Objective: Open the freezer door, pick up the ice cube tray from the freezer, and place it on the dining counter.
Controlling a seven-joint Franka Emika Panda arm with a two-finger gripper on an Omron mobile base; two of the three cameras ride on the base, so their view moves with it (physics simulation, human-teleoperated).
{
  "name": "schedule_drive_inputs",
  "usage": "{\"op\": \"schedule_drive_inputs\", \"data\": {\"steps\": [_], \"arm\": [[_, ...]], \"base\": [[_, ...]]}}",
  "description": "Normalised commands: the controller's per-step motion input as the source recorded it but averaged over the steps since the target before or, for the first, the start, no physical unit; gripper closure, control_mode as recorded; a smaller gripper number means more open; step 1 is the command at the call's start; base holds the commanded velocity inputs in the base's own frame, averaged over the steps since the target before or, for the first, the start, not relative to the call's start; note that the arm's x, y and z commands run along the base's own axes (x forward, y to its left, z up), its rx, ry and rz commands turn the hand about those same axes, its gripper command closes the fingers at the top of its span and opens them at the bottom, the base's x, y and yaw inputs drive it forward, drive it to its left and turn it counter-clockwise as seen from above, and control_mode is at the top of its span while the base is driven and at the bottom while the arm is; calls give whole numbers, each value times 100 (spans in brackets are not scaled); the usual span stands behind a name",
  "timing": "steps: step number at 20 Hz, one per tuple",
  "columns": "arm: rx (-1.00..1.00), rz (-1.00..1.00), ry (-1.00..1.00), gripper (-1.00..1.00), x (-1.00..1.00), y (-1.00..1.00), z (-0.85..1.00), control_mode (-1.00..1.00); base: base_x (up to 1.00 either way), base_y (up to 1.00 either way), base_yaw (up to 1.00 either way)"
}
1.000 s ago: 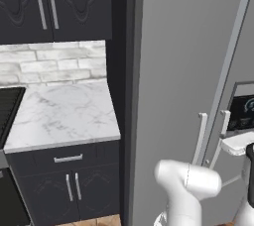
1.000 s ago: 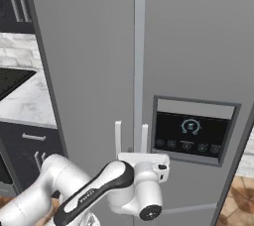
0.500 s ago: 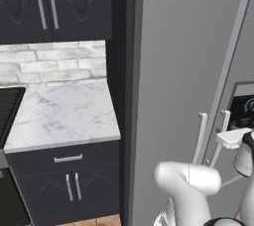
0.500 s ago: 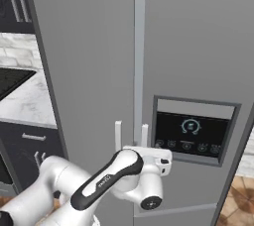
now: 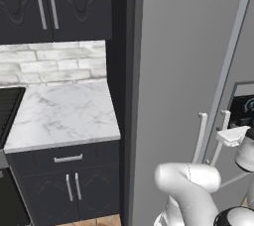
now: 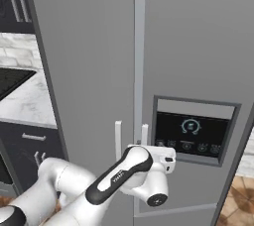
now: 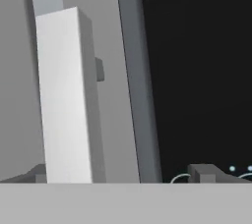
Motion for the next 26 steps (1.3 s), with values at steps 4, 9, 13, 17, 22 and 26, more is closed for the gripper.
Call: {"op": "schedule_drive_inputs", "data": {"steps": [4, 9, 13, 17, 22, 26], "arm": [[0, 0, 0, 100, 0, 0, 0, -100], [0, 0, 0, 100, 0, 0, 0, -100], [0, 0, 0, 100, 0, 0, 0, -100], [0, 0, 0, 100, -48, -16, 0, -100], [0, -3, 0, 100, -94, -72, 0, -100], [0, -7, 0, 100, -100, -97, 0, -100]], "base": [[0, 0, 0], [0, 0, 0], [0, 0, 0], [0, 0, 0], [0, 0, 0], [0, 0, 0]]}}
